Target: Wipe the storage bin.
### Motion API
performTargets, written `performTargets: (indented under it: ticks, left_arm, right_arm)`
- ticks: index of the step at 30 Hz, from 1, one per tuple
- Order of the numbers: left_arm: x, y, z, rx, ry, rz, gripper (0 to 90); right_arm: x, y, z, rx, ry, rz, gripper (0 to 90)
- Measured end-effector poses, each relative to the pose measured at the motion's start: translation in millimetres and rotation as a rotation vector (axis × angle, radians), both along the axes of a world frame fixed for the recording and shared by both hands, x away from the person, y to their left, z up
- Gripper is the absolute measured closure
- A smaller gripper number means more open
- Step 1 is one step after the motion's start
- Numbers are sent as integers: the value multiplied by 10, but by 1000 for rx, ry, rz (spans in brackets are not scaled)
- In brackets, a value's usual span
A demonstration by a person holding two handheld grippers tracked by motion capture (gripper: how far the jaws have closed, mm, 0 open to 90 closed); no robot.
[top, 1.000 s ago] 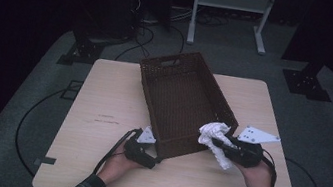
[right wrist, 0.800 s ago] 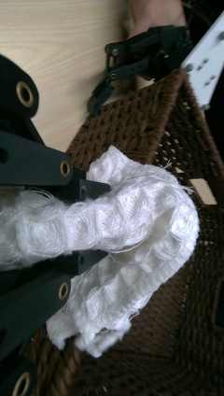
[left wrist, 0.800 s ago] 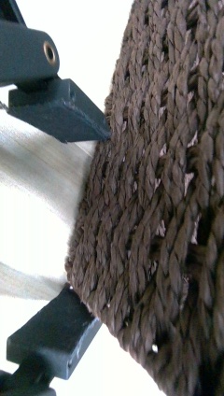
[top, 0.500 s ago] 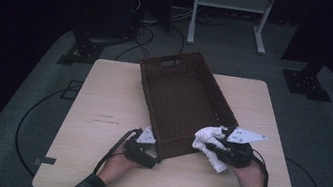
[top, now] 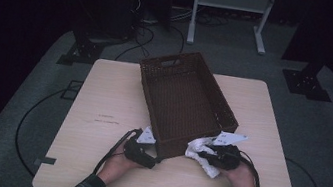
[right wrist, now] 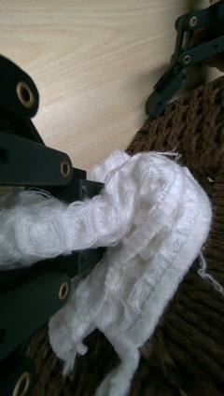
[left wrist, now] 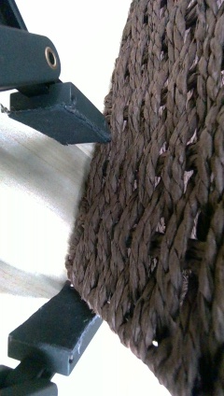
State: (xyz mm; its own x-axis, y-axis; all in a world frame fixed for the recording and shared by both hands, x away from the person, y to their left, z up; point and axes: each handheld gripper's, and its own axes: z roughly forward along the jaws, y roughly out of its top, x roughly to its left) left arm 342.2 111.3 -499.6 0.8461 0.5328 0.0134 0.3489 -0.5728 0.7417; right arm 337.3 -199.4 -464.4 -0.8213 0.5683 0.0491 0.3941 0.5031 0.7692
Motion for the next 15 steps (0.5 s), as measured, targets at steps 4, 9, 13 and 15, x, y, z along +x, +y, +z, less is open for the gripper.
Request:
performTargets:
  ticks: [4,9,13,15]
  left_arm:
    - [-1,-1,0,-1,0,1,186]
    - [-1,-1,0,-1,0,1,186]
    - [-1,-1,0,-1,0,1,186]
    - [-2,-1,0,-1,0,1,186]
  right_arm:
    - [15,5,-54,-7,17,4,735]
    - [28,34,-124,-21,44,13,735]
    - [42,53,-176,-43,55,23,734]
    - [45,69,-210,-62,64,27,734]
